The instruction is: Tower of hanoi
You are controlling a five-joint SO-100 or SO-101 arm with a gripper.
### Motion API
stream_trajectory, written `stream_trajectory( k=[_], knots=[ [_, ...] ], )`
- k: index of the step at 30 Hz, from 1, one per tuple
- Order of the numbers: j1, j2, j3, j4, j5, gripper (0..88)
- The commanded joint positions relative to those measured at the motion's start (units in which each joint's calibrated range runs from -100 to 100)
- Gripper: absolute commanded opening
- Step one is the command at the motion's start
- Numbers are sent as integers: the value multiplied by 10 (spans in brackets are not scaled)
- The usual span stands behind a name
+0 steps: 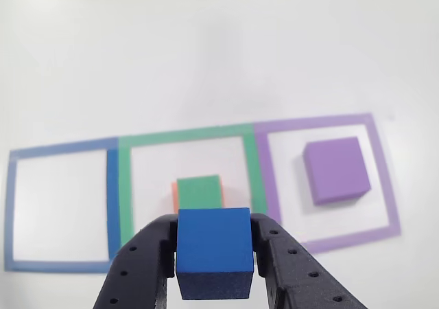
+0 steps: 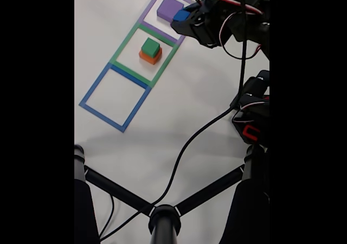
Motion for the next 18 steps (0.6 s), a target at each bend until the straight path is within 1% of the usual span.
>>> stream_trajectory(
  k=[1,4,5,11,18],
  knots=[
    [-6,-44,191,-208,8,4],
    [-8,-38,326,-393,8,7],
    [-9,-31,357,-439,8,9],
    [-21,46,454,-626,8,8],
    [-32,158,503,-819,8,10]
  ],
)
